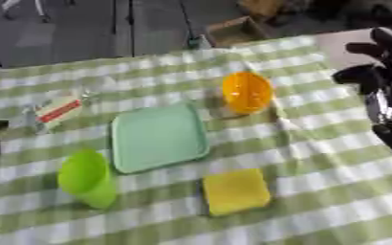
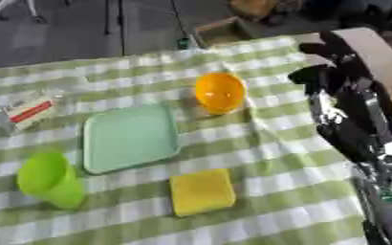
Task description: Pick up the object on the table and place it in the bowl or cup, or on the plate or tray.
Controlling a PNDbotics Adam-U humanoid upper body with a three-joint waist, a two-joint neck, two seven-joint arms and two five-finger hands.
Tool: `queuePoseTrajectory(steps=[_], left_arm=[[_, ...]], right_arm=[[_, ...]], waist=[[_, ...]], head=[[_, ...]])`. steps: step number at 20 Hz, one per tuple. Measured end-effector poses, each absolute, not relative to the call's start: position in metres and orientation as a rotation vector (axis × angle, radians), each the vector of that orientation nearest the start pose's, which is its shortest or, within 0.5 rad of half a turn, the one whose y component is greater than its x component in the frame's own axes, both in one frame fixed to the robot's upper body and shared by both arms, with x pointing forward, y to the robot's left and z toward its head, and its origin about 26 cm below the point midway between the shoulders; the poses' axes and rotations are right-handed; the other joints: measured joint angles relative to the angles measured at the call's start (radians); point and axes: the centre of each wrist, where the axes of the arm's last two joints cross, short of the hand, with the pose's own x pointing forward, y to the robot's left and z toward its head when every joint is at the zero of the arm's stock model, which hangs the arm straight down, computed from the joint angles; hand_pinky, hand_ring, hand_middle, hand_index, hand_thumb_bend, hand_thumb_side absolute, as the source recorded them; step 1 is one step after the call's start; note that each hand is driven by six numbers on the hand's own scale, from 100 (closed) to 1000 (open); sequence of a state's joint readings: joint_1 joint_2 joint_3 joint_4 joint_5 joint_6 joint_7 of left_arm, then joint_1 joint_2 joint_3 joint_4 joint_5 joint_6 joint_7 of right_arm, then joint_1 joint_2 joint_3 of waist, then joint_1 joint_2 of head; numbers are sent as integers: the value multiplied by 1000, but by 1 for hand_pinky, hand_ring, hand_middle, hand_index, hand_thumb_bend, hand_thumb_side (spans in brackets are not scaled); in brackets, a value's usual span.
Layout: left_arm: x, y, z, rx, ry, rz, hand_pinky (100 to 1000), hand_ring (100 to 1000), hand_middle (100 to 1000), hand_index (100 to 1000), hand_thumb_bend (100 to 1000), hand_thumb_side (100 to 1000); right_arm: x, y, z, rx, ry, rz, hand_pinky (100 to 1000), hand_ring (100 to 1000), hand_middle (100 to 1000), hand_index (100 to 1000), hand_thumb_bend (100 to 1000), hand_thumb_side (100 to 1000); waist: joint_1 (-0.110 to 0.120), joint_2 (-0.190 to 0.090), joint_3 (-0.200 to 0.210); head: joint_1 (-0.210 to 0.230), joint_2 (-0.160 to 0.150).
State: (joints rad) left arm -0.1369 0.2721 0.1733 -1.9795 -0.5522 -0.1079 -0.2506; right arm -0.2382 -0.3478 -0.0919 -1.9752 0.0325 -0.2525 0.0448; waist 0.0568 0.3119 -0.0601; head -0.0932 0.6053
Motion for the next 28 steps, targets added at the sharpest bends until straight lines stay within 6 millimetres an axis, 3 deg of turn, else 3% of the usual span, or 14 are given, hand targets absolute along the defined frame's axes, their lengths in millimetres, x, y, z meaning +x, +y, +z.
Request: queuePoseTrajectory(steps=[14, 20, 28], left_arm=[[287, 296, 168, 719, -2059, -911, 683, 871, 817, 923, 472, 687], [291, 281, 172, 705, -2092, -1025, 706, 874, 833, 931, 540, 684], [292, 259, 168, 671, -1982, -1351, 719, 869, 824, 931, 621, 705]], right_arm=[[297, -292, 190, -260, -2445, 450, 704, 666, 836, 1000, 100, 503], [297, -291, 190, -255, -2444, 457, 704, 664, 836, 1000, 100, 509], [297, -291, 190, -254, -2442, 460, 704, 663, 836, 1000, 100, 513]], waist=[[-9, 0, -14], [-10, 0, -19], [-10, 0, -29]], head=[[-9, -18], [-9, -18], [-6, -18]])
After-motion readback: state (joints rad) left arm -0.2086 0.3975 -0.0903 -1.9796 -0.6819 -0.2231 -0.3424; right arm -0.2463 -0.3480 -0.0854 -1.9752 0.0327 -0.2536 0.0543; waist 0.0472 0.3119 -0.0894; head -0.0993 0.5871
